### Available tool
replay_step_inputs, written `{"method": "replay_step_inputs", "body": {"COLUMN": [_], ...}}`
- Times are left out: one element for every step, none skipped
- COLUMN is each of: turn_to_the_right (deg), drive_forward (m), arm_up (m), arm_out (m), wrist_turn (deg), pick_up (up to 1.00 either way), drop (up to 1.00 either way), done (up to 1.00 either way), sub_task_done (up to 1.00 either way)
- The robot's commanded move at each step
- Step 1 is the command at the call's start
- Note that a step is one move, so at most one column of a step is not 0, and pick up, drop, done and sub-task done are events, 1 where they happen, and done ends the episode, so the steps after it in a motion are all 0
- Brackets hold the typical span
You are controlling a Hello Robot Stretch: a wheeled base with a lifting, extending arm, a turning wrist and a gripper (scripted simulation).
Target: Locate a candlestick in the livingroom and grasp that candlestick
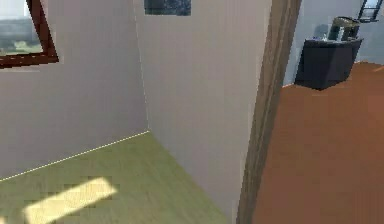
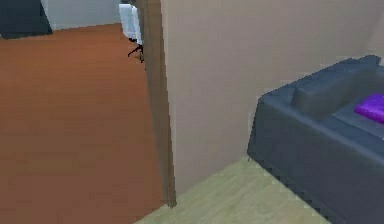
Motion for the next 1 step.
{"method": "replay_step_inputs", "body": {"turn_to_the_right": [-30.0], "drive_forward": [0.0], "arm_up": [0.0], "arm_out": [0.0], "wrist_turn": [0.0], "pick_up": [0.0], "drop": [0.0], "done": [0.0], "sub_task_done": [0.0]}}
